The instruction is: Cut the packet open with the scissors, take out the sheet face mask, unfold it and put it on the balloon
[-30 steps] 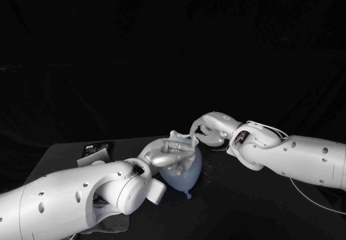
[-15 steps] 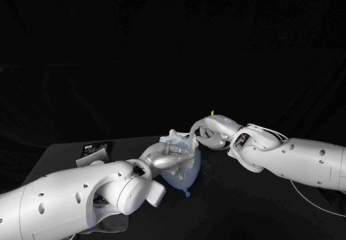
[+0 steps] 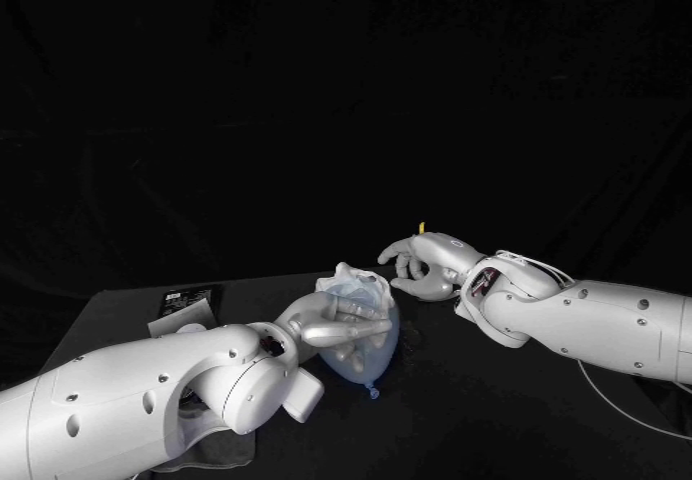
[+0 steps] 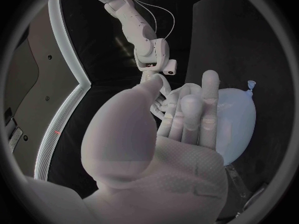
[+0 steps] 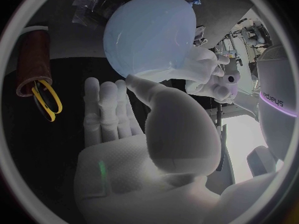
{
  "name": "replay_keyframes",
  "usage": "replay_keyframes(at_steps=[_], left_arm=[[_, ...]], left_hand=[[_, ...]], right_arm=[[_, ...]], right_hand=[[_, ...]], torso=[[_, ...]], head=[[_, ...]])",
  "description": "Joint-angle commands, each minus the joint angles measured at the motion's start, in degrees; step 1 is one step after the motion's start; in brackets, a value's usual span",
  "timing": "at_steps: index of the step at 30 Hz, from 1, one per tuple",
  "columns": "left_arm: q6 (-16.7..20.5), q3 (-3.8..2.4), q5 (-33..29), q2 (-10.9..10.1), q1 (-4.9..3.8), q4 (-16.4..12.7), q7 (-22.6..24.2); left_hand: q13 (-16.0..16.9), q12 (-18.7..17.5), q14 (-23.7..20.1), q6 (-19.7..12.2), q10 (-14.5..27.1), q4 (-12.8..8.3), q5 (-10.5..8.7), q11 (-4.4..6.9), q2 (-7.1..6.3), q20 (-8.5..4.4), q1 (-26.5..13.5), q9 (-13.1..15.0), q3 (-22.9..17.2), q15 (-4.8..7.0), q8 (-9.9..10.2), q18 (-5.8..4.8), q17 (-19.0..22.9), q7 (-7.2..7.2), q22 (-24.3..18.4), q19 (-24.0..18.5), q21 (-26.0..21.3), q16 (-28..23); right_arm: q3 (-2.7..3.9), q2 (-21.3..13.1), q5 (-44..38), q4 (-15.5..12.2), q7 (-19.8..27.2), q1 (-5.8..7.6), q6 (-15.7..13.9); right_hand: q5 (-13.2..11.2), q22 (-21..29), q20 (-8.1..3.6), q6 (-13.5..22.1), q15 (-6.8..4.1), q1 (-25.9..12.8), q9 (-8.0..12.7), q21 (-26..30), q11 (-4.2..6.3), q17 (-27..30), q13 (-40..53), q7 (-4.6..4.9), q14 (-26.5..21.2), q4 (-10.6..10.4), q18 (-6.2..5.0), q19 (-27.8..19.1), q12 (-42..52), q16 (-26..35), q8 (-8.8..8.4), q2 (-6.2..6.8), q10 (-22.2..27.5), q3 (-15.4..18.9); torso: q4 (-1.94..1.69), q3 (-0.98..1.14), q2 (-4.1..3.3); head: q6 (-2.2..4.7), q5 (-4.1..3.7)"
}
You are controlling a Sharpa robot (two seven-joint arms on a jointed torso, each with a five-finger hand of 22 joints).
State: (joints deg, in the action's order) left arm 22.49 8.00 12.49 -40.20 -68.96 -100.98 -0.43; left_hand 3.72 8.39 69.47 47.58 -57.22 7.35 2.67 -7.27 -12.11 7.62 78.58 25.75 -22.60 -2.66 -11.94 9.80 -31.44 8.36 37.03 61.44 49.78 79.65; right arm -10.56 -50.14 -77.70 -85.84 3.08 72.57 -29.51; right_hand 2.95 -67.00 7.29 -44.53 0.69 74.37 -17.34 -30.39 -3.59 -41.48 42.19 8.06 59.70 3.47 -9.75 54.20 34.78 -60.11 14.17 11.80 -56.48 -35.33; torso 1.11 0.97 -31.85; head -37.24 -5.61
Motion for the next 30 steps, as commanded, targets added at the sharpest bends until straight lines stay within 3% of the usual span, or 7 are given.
replay_keyframes(at_steps=[1,7,10,16,22,26,30], left_arm=[[-4.5,-0.05,1.9,-0.1,0.01,-0.1,0.7],[-7.0,-0.06,2.8,0.0,0.09,-0.2,1.1],[-7.3,-0.08,3.7,0.0,0.14,-0.3,1.8],[-7.9,-0.15,7.9,-0.6,0.19,-0.6,2.4],[-9.2,-0.4,13.1,-1.0,0.19,-1.0,0.3],[-10.2,-0.67,15.3,-1.4,0.18,-1.2,-1.6],[-11.5,-0.92,16.5,-1.7,0.16,-1.3,-3.0]], left_hand=[[0.0,-0.4,1.1,-0.1,0.2,0.2,0.2,0.05,0.16,0.01,0.8,-0.7,0.6,0.02,0.5,0.83,-1.2,-0.91,-0.5,0.6,-0.5,-0.2],[0.0,-1.2,2.5,-4.4,0.9,0.7,0.17,-0.13,0.47,0.08,1.0,-2.9,2.7,-0.11,3.6,0.79,-3.3,-0.56,-1.4,1.1,-1.3,0.0],[0.0,-1.7,2.3,-15.8,1.3,2.0,0.18,-0.22,1.18,0.12,2.9,-8.3,8.4,-0.37,7.4,0.88,-2.8,-0.48,-2.2,1.4,-2.0,-0.6],[0.0,-2.9,1.2,-24.1,2.5,9.4,0.28,-0.68,0.7,0.4,10.0,-12.4,16.3,-0.53,9.1,0.79,-0.2,-0.97,-3.5,1.8,-3.0,-2.2],[-0.1,-4.7,-1.3,-29.2,6.1,9.7,0.36,-1.99,0.04,1.13,10.7,-15.0,16.4,-1.5,9.8,0.72,5.5,5.18,-5.3,1.3,-5.0,-5.1],[-0.1,-4.6,-1.3,-29.3,6.9,9.7,0.37,-2.75,0.11,1.61,10.1,-15.2,16.4,-2.07,9.6,0.71,5.6,6.03,-5.9,1.4,-5.6,-5.5],[0.0,-4.1,0.4,-18.6,6.2,9.3,0.26,-1.66,3.1,1.1,8.6,-10.8,14.3,-1.29,6.4,0.82,3.5,4.25,-6.9,2.2,-6.4,-5.0]], right_arm=[[0.01,-0.4,7.9,-0.3,0.3,-0.12,1.0],[0.0,-1.5,21.3,-0.6,1.2,-0.19,1.0],[0.0,-2.0,26.6,-0.7,1.9,-0.22,0.3],[-0.01,-3.2,33.4,-1.6,3.3,-0.42,0.0],[-0.02,-4.7,35.9,-3.4,3.9,-0.83,1.1],[-0.05,-5.5,36.3,-4.9,3.9,-1.28,1.7],[-0.07,-6.1,36.4,-5.8,3.9,-1.85,1.7]], right_hand=[[-0.1,0.4,-0.1,-0.5,0.06,0.9,0.1,0.8,-0.12,0.6,-1.6,0.1,-0.9,-0.1,-0.53,-0.6,-1.1,0.9,-0.5,-0.28,0.6,0.3],[0.0,-0.3,0.15,-1.0,0.64,3.1,0.3,1.1,-0.92,1.9,-6.7,0.94,-2.1,1.0,-0.31,-1.3,-4.4,2.1,-1.07,-1.4,0.9,0.0],[0.1,-0.7,0.33,-1.3,0.9,2.9,0.4,1.2,-1.25,2.3,-8.3,1.4,-2.3,0.9,-0.26,-1.6,-5.1,2.3,-1.27,-1.71,0.7,0.4],[0.5,-0.6,0.91,-3.5,1.46,1.8,0.5,2.0,-2.0,3.0,-13.0,1.81,-2.4,0.1,-0.38,-1.7,-7.5,2.0,-1.2,-2.04,0.0,0.7],[0.8,-0.8,0.82,-7.1,1.07,0.8,0.6,1.4,-1.82,3.4,-18.1,1.8,1.4,-1.0,-0.75,1.4,-10.1,0.0,-0.71,-2.94,-3.2,0.8],[1.1,-0.6,0.57,-7.8,0.89,0.3,0.8,1.4,-1.75,3.8,-20.1,1.74,2.6,-1.6,-0.72,2.6,-11.0,-0.5,-0.98,-2.91,-4.4,1.1],[1.4,-0.5,0.49,-8.2,0.8,0.0,0.9,1.4,-1.66,3.9,-20.9,1.67,3.2,-1.9,-0.71,3.1,-11.3,-0.8,-1.09,-2.88,-4.9,1.3]], torso=[[-0.01,0.0,-0.02],[0.04,0.01,0.02],[0.03,0.02,0.03],[0.02,0.05,-0.01],[0.06,0.03,0.04],[0.06,0.03,0.1],[-0.02,0.06,0.14]], head=[[0.02,-0.26],[0.02,-0.61],[0.05,-0.9],[-0.15,-1.34],[-0.4,-1.88],[-0.64,-2.14],[-0.92,-2.47]])
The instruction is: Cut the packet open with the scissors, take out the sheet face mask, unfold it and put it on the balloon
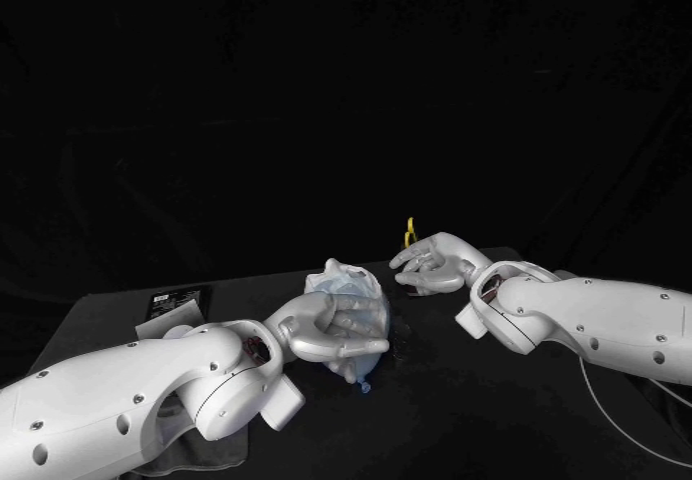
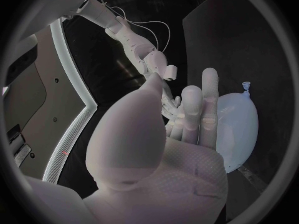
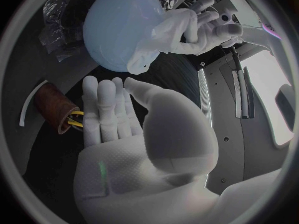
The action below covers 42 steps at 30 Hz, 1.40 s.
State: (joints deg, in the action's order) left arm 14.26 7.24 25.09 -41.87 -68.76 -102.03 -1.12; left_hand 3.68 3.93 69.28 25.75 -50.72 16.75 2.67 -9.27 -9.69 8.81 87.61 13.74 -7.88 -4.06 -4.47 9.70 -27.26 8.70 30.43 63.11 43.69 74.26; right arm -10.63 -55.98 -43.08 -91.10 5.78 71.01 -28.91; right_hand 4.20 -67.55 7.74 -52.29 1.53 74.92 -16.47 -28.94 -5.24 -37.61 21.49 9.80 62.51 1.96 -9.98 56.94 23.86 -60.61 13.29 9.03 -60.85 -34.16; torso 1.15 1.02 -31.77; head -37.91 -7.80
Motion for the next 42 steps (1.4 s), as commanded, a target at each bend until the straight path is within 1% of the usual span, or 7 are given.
replay_keyframes(at_steps=[1,7,20,23,28,34,42], left_arm=[[-3.9,-0.24,4.5,-0.1,-0.05,-0.3,-2.8],[-6.3,-0.39,7.2,0.5,-0.07,-0.2,-4.5],[-8.5,-0.49,15.3,2.4,-0.09,1.0,-7.3],[-8.4,-0.49,13.4,1.8,-0.09,1.1,-4.4],[-8.3,-0.45,4.8,-1.1,-0.08,0.9,5.7],[-12.2,-0.15,-3.0,-6.0,-0.06,0.3,13.3],[-13.0,1.23,-5.0,-12.7,0.09,-0.6,14.6]], left_hand=[[0.2,0.7,1.4,6.0,-1.1,-0.1,0.24,0.39,1.19,-0.2,-1.0,2.2,-0.7,0.2,-2.0,0.95,-1.9,4.05,-0.5,0.9,-0.4,0.8],[0.4,2.5,4.4,4.7,-5.5,-0.3,0.15,1.9,2.74,-1.22,-1.8,1.2,-1.9,1.32,-1.3,1.02,-7.0,1.05,-0.7,2.5,0.1,2.7],[0.2,3.0,6.3,-1.6,-9.1,-0.2,0.23,2.76,1.92,-1.99,-1.7,-1.8,-6.2,2.17,0.8,0.93,-10.7,0.97,-0.8,3.5,0.9,3.8],[0.2,3.1,6.6,4.9,-10.1,-0.9,0.21,3.08,2.9,-2.38,-0.4,0.6,-8.3,2.5,-1.1,0.92,-11.3,-0.9,-0.8,3.5,1.1,3.9],[0.2,3.6,-1.5,24.2,-12.1,-3.5,0.3,1.74,2.28,-2.01,3.7,5.3,-15.3,1.65,-8.0,0.69,2.7,3.12,-0.7,0.1,0.7,-1.4],[0.8,6.0,-7.0,28.2,-16.0,-7.9,0.17,2.78,0.33,-2.21,3.1,4.2,-20.5,2.18,-8.8,0.77,6.7,2.19,1.9,-5.4,3.1,-5.5],[3.0,10.0,-5.3,29.5,-19.8,-6.7,0.16,4.25,-1.44,-2.23,-3.1,4.2,-17.3,2.94,-9.7,0.92,6.2,0.94,1.3,-5.2,2.6,-4.3]], right_arm=[[0.0,-0.4,1.9,-0.8,1.3,-0.54,0.9],[-0.01,-0.8,2.2,-1.5,1.4,-1.51,0.0],[-0.01,-1.5,2.3,-3.3,1.2,-2.9,-3.4],[-0.01,-1.7,2.3,-3.5,1.2,-2.99,-4.9],[-0.02,-2.4,5.0,-4.2,2.4,-3.33,-9.4],[-0.1,-4.2,9.9,-6.7,4.3,-3.89,-13.3],[-0.85,-7.4,11.5,-12.2,4.3,-5.95,-15.2]], right_hand=[[0.2,0.1,0.02,-0.6,-0.05,-0.5,0.1,0.0,-0.01,0.1,-0.4,-0.05,0.5,-0.4,-0.48,0.4,-0.4,-0.3,-0.21,-0.11,-0.7,0.1],[0.6,0.1,-0.08,-1.1,-0.15,-0.4,0.1,0.0,0.09,0.2,-1.0,-0.09,0.9,-0.4,-0.49,0.9,-0.5,-0.6,-0.16,-0.18,-1.2,0.1],[2.0,-0.3,-0.4,-1.9,-0.43,-0.5,0.4,-0.6,0.34,-5.1,-1.9,0.01,5.4,-0.6,-0.47,2.7,0.4,-5.2,-0.33,0.26,-3.6,0.8],[2.5,-0.5,-0.55,-2.0,-0.64,-0.6,0.5,-1.0,0.58,-7.6,-1.7,-0.18,7.2,-0.7,-0.5,3.3,1.3,-7.1,-0.29,0.37,-4.4,1.1],[2.8,-5.1,-1.7,-3.8,-1.91,-1.3,0.1,-12.3,2.02,-19.3,1.7,-1.49,15.0,-1.6,1.07,10.6,6.8,-15.0,1.22,0.49,-6.9,2.2],[2.2,-12.9,-2.95,-3.9,-3.03,-2.3,-1.0,-31.5,3.05,-36.8,16.6,-2.77,22.9,-3.5,4.23,20.2,23.1,-23.9,4.96,0.04,-8.8,4.3],[2.6,-17.3,-3.48,-3.6,-3.53,-3.0,-2.0,-42.7,3.6,-49.8,45.8,-3.51,26.8,-5.3,6.18,25.0,48.0,-28.6,8.32,-0.34,-18.4,6.1]], torso=[[-0.07,-0.01,0.07],[-0.03,-0.04,0.03],[-0.04,0.01,-0.04],[-0.03,0.04,-0.08],[-0.05,0.04,-0.13],[-0.09,-0.04,-0.05],[0.05,-0.02,-0.06]], head=[[-0.36,-0.4],[-0.48,-0.95],[-0.63,-1.39],[-0.61,-1.32],[-1.12,-0.88],[-2.51,0.24],[-5.63,1.46]])
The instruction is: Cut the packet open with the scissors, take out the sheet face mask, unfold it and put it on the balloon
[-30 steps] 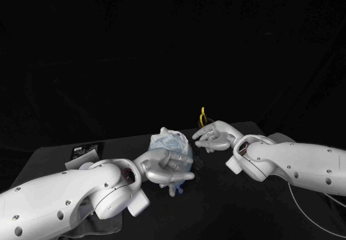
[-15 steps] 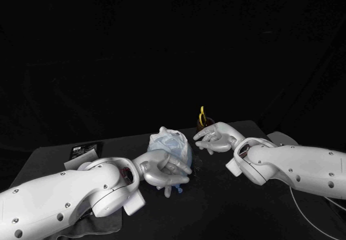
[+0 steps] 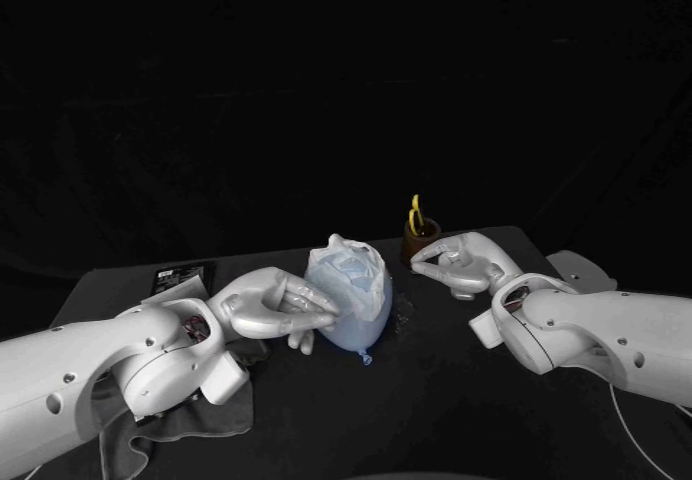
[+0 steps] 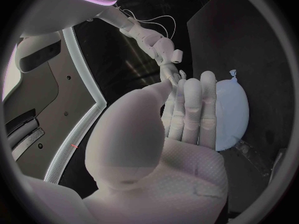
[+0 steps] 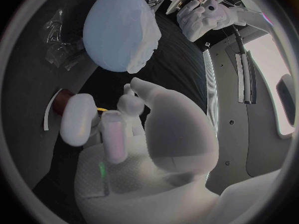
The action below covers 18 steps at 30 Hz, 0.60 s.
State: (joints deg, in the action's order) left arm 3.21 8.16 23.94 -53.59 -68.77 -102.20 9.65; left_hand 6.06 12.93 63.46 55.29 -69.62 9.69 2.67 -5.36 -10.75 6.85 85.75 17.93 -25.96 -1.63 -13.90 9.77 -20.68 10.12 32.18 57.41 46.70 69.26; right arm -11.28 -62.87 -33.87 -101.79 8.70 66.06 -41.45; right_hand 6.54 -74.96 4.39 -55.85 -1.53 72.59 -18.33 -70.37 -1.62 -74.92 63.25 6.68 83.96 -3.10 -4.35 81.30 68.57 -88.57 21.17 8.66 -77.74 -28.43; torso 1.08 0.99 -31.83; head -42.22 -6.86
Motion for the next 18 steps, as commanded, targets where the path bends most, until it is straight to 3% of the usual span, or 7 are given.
replay_keyframes(at_steps=[1,3,6,10,12,15,18], left_arm=[[-0.7,0.57,-4.1,-1.6,0.19,-0.5,3.8],[2.7,0.95,-4.9,-2.6,0.7,-0.5,3.7],[8.2,1.21,-6.4,-3.3,1.67,-0.5,3.6],[17.8,1.4,-9.2,-3.5,2.94,-0.7,3.5],[22.3,1.45,-10.5,-3.4,3.61,-0.8,3.1],[26.6,1.49,-11.4,-2.9,4.15,-0.9,1.9],[29.1,1.5,-11.8,-2.4,4.43,-0.9,0.1]], left_hand=[[0.8,1.3,0.6,0.0,-0.9,0.4,0.17,0.37,-0.47,-0.31,-1.5,0.0,1.1,0.56,-0.3,0.85,-0.4,-0.49,-0.5,0.7,-0.6,0.8],[1.9,2.8,1.6,0.0,-1.0,1.0,0.15,0.56,-0.89,-0.48,-2.8,0.1,2.2,0.72,-0.8,0.83,-1.2,-0.67,-1.0,1.7,-0.9,1.7],[4.2,6.3,4.9,-1.0,-0.4,1.6,0.18,0.79,-1.19,-0.8,-3.9,0.5,4.0,0.98,-1.8,0.8,-7.7,-0.85,-1.5,3.6,-1.1,4.8],[10.1,15.0,9.8,-3.4,2.6,2.5,0.42,1.27,-1.0,-1.32,-4.0,1.6,6.3,1.27,-4.1,0.79,-19.3,-0.82,-1.9,6.6,-0.8,9.3],[14.2,21.0,11.3,-5.4,5.8,3.1,0.05,1.24,-0.68,-1.41,-3.7,2.4,7.4,1.28,-6.0,0.74,-23.0,-0.66,-1.7,7.5,-0.2,10.7],[17.5,26.0,12.4,-6.8,8.3,4.2,0.19,1.04,-0.6,-1.5,-3.4,3.2,8.2,1.38,-8.0,0.76,-25.8,-0.94,-1.5,8.0,0.3,11.4],[18.8,28.1,12.9,-7.6,9.4,5.1,0.17,1.03,-0.65,-1.54,-3.3,3.6,8.7,1.4,-9.1,0.76,-26.7,-0.95,-1.5,8.2,0.5,11.6]], right_arm=[[-0.25,-0.8,2.3,-2.2,1.4,-1.71,-2.8],[-0.33,-1.2,2.4,-3.3,1.4,-3.16,-3.2],[-0.38,-1.3,2.5,-4.2,1.4,-4.77,-3.7],[-0.42,-1.0,2.7,-5.1,1.7,-6.32,-4.8],[-0.43,-0.7,2.7,-5.6,1.9,-6.79,-5.7],[-0.44,-0.2,2.8,-6.2,2.5,-7.12,-7.1],[-0.44,0.1,2.8,-6.6,3.4,-7.27,-8.4]], right_hand=[[0.3,-10.1,-0.17,0.0,-0.49,-0.8,-0.2,-1.8,0.01,-13.0,6.1,-0.45,5.5,-0.5,0.65,0.9,5.0,-0.8,0.69,0.04,-2.3,0.6],[0.4,-10.5,-0.28,-0.3,-0.64,-1.1,-0.4,-3.3,0.2,-14.8,10.2,-0.72,6.0,-1.0,0.93,1.6,8.3,-1.3,1.38,-0.07,-4.1,0.9],[0.4,-10.8,-0.39,-0.4,-0.74,-1.3,-0.6,-4.4,0.31,-15.1,13.1,-0.86,6.0,-1.3,1.15,2.1,10.5,-1.4,1.74,-0.05,-5.3,1.2],[0.4,-11.2,-0.43,-0.2,-0.74,-1.6,-0.7,-5.7,0.29,-15.1,16.2,-0.83,6.0,-1.8,1.4,2.6,13.0,-1.4,1.88,0.08,-6.8,1.7],[0.1,-11.3,-0.4,0.0,-0.65,-2.1,-0.6,-6.2,0.19,-15.1,17.3,-0.72,6.0,-2.2,1.5,2.8,13.8,-1.4,1.87,0.36,-7.2,2.2],[-0.5,-11.3,-0.33,0.3,-0.54,-2.7,-0.6,-6.5,0.05,-15.1,17.7,-0.58,6.0,-2.7,1.54,2.8,14.1,-1.4,1.82,0.76,-7.4,2.9],[-0.6,-11.3,-0.28,0.5,-0.47,-2.9,-0.6,-6.5,-0.04,-15.1,18.0,-0.49,6.0,-3.0,1.55,2.9,14.3,-1.4,1.75,0.96,-7.5,3.3]], torso=[[0.13,-0.02,-0.03],[0.13,-0.05,-0.04],[0.15,0.0,0.0],[0.06,0.0,-0.14],[0.1,0.05,-0.2],[0.12,-0.01,-0.25],[0.14,-0.01,-0.32]], head=[[-1.63,0.55],[-2.27,0.6],[-2.75,0.85],[-3.0,1.11],[-3.17,1.15],[-3.18,1.27],[-3.17,1.32]])
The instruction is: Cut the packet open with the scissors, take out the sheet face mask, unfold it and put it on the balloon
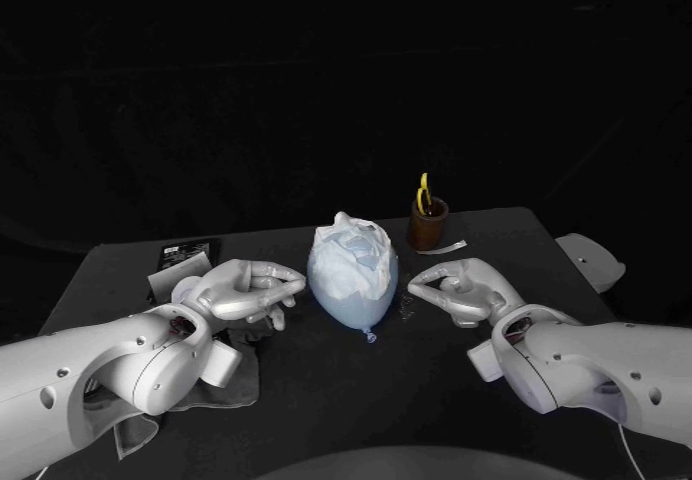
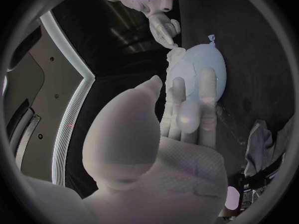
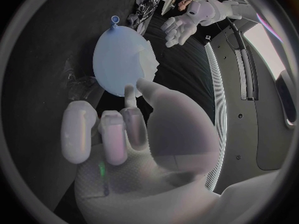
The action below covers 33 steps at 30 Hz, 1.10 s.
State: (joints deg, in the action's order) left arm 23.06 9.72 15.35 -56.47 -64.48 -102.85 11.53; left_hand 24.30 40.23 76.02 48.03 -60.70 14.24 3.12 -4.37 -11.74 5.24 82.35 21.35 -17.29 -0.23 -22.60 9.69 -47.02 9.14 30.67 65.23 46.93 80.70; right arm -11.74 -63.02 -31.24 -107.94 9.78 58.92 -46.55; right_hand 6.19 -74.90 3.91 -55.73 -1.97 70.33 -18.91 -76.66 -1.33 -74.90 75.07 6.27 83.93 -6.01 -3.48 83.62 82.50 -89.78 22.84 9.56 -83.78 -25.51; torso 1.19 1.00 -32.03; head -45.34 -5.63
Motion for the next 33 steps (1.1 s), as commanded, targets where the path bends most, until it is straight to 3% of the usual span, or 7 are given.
replay_keyframes(at_steps=[1,11,16,26,32,33], left_arm=[[9.6,-0.05,-3.2,0.6,0.17,-0.2,-2.1],[13.5,-0.04,-3.2,2.8,0.44,0.6,-5.6],[13.8,-0.06,-2.8,4.2,0.46,1.0,-5.8],[13.7,-0.09,-1.4,5.4,0.47,1.2,-5.8],[13.3,-0.11,-0.8,5.7,0.47,1.4,-6.5],[13.2,-0.11,-0.7,5.7,0.47,1.4,-6.6]], left_hand=[[0.7,1.1,0.4,-0.4,0.6,0.7,-0.28,0.02,0.29,0.07,0.0,0.2,0.2,-0.01,-0.5,0.83,-0.6,0.02,0.1,0.4,0.3,0.2],[1.7,2.7,-0.1,-2.7,3.1,2.1,-0.28,-0.32,-0.34,0.31,0.1,0.2,2.2,-0.31,-1.5,0.79,0.1,0.19,0.0,0.0,0.2,-0.2],[1.7,3.0,-2.2,-2.3,5.7,2.1,-0.28,-0.35,-0.25,0.49,0.8,0.1,3.2,-0.41,-2.3,0.81,3.9,-0.05,-0.4,-0.8,-0.4,-1.6],[1.8,4.3,-1.7,-0.1,5.7,2.2,-0.29,0.05,-0.12,0.36,1.3,0.3,4.2,-0.14,-4.1,0.87,2.1,-0.56,-0.5,-0.9,-0.5,-1.2],[1.9,5.1,-0.8,0.4,5.6,2.3,-0.29,0.28,-0.16,0.18,1.1,0.3,4.9,0.07,-4.8,0.87,0.2,-0.82,-0.4,-0.6,-0.3,-0.5],[1.9,5.1,-0.8,0.5,5.6,2.3,-0.29,0.3,-0.16,0.17,1.1,0.3,5.0,0.08,-4.9,0.87,0.1,-0.84,-0.3,-0.6,-0.2,-0.5]], right_arm=[[0.03,0.3,0.1,-0.5,2.5,-0.15,-3.6],[0.03,1.5,-2.2,-1.5,5.0,-0.33,-7.2],[0.03,2.6,-4.0,-1.3,3.1,-0.39,-8.3],[0.04,4.2,-10.0,-1.1,-6.3,-0.43,-9.0],[0.04,4.6,-13.7,-1.1,-9.9,-0.43,-9.3],[0.05,4.7,-14.3,-1.1,-10.5,-0.43,-9.3]], right_hand=[[-0.3,-11.4,0.23,0.5,0.01,-0.7,0.0,-0.3,-0.37,-15.1,6.5,-0.03,6.1,-0.1,0.67,0.5,0.6,-0.2,0.04,0.17,-1.5,0.5],[-0.4,-11.3,0.41,1.2,0.24,-0.6,0.1,0.1,-0.63,-15.1,6.9,0.25,6.1,-0.3,0.58,0.3,0.8,-0.2,-0.2,0.93,-1.6,1.4],[-0.6,-10.9,0.65,1.5,0.51,-1.0,0.2,1.3,-0.9,-15.1,6.5,0.51,6.1,-0.8,0.33,-0.4,0.4,-0.2,-0.28,1.54,-1.1,2.5],[-1.1,-10.0,0.83,1.2,0.48,-4.3,-0.3,4.1,-0.75,-15.1,5.2,0.17,6.1,-4.9,-0.35,-2.1,-1.3,-0.2,0.9,3.16,0.2,8.3],[-3.0,-9.7,0.62,1.4,0.22,-4.4,-1.1,5.0,-0.43,-15.1,4.9,-0.2,6.1,-8.6,-0.54,-2.6,-2.0,-0.2,2.78,2.78,0.5,14.2],[-3.2,-9.7,0.51,1.4,0.09,-3.7,-1.5,5.1,-0.32,-15.1,4.8,-0.41,6.1,-9.8,-0.57,-2.6,-2.3,-0.2,3.66,2.34,0.6,16.3]], torso=[[0.02,0.0,-0.15],[0.02,-0.05,-0.02],[0.0,-0.03,-0.01],[-0.01,-0.04,-0.03],[0.0,-0.04,0.03],[0.0,-0.05,0.03]], head=[[-0.07,0.06],[-0.34,-0.29],[-0.33,-0.29],[-0.63,-0.13],[-0.79,-0.11],[-0.81,-0.13]])
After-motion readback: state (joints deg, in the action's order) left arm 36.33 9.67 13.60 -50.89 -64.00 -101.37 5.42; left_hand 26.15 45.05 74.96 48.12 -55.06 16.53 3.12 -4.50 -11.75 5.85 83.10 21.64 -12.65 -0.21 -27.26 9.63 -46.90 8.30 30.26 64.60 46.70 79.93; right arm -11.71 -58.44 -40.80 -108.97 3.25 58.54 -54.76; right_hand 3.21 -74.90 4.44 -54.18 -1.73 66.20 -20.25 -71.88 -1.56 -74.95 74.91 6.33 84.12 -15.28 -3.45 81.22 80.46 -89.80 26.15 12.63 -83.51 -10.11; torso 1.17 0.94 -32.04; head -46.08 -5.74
